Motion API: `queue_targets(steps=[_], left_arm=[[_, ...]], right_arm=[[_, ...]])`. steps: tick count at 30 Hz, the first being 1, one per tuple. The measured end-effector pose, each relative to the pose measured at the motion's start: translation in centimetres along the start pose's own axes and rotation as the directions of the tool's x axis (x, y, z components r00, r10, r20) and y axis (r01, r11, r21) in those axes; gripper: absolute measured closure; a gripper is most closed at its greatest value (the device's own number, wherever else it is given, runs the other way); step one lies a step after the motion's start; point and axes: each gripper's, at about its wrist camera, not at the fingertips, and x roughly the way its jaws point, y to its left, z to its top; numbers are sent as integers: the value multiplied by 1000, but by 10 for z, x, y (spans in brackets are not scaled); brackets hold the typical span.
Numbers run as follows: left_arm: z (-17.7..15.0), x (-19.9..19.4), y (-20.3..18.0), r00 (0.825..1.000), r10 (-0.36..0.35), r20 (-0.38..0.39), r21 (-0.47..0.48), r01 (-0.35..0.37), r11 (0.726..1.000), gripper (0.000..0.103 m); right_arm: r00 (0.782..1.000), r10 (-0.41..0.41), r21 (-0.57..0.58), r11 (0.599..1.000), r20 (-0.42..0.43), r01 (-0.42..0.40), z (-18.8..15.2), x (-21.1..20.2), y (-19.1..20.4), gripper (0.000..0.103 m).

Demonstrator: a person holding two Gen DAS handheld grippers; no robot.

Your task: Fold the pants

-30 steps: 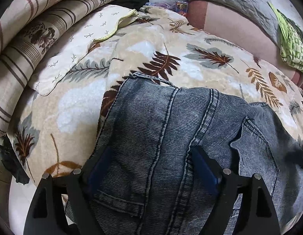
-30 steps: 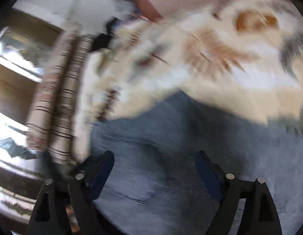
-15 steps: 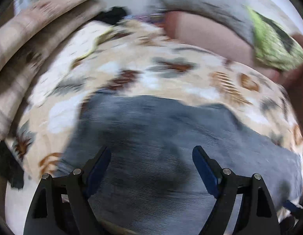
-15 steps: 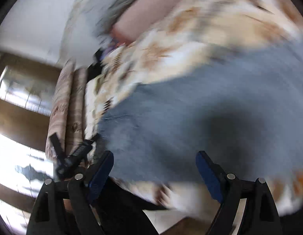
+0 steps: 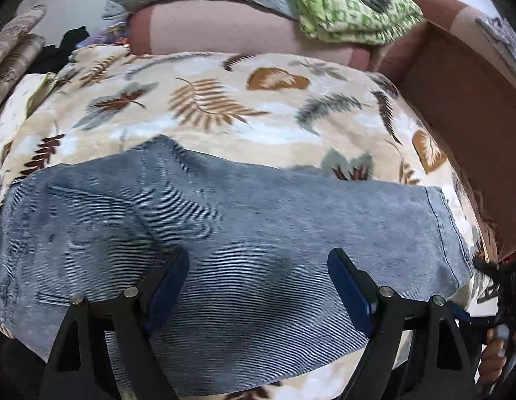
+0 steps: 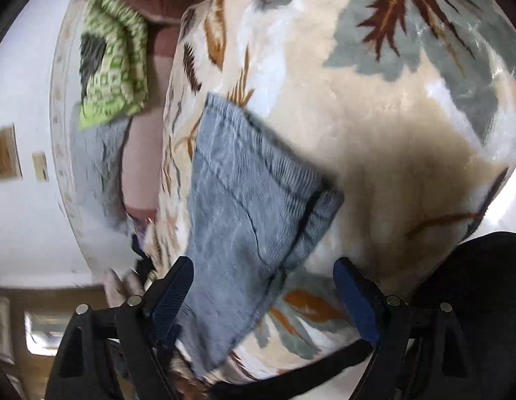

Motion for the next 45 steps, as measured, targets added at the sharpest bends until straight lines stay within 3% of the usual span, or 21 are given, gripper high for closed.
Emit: queue_targets(steps=[3,6,9,11,12,14,16,18,20,21,22,23,24,28,31,33,34,36,41,43,45], left_arm=[[0,9,-17,1000,-16,-21,18,17,1000,18],[0,18,-38,999,-35,-38,58,37,998,18],[-3,34,-59,998,-14,-67,122,22,992,18],[-9,54,-72,991,45,-128,192,-20,981,18],[-13,65,-76,984,83,-159,230,-45,972,17],[-14,65,-81,987,106,-120,264,-71,962,15],[-10,57,-80,987,91,-135,241,-57,969,15],[-6,39,-79,996,52,-75,232,-33,972,15],[-9,36,-78,993,109,-39,276,-95,956,15],[-14,49,-77,986,149,-79,299,-119,947,15],[-23,69,-76,973,166,-159,334,-105,937,12],[-26,71,-74,980,165,-112,346,-117,931,5],[-26,71,-73,979,172,-107,343,-126,931,4],[-26,72,-68,980,157,-118,325,-111,939,4],[-22,72,-60,986,116,-121,297,-75,952,5],[-12,63,-48,991,34,-129,228,-3,974,11],[-7,52,-36,993,-11,-117,171,31,985,16],[2,25,-14,997,-61,-46,92,65,994,16],[9,-48,78,991,28,130,-93,-15,996,16],[3,-66,116,984,96,152,-171,-70,983,16],[-4,-72,137,981,140,134,-201,-112,973,16]], right_arm=[[999,30,61,998,44,-33,12,-2,-10,15],[996,35,26,999,83,-37,17,-5,-4,16],[994,-6,-13,1000,109,8,20,-5,1,33],[993,-33,-39,999,115,37,21,-4,2,52],[993,-36,-42,998,111,41,22,-4,1,53],[993,-44,-53,997,105,49,23,-4,0,52],[993,-54,-75,995,101,61,22,-4,0,50],[994,-45,-81,995,97,53,23,-4,0,44],[993,-62,-106,992,97,72,23,-3,4,44],[992,-73,-132,987,99,86,23,-2,6,44],[991,-85,-151,983,101,100,22,-1,8,46],[989,-105,-165,979,105,121,23,0,11,64],[989,-108,-180,976,100,125,23,1,14,71],[981,-141,-283,943,131,173,15,-2,44,75],[975,-133,-434,879,177,199,-5,-4,94,75],[977,-110,-525,829,183,192,-22,-2,125,75],[979,-90,-579,795,183,182,-33,0,143,75],[987,-55,-673,726,150,143,-61,8,175,75],[998,-50,-852,524,-31,-1,-154,61,219,75],[988,-111,-873,487,-107,-40,-185,97,208,75],[960,-226,-892,450,-166,-49,-206,141,185,66]])
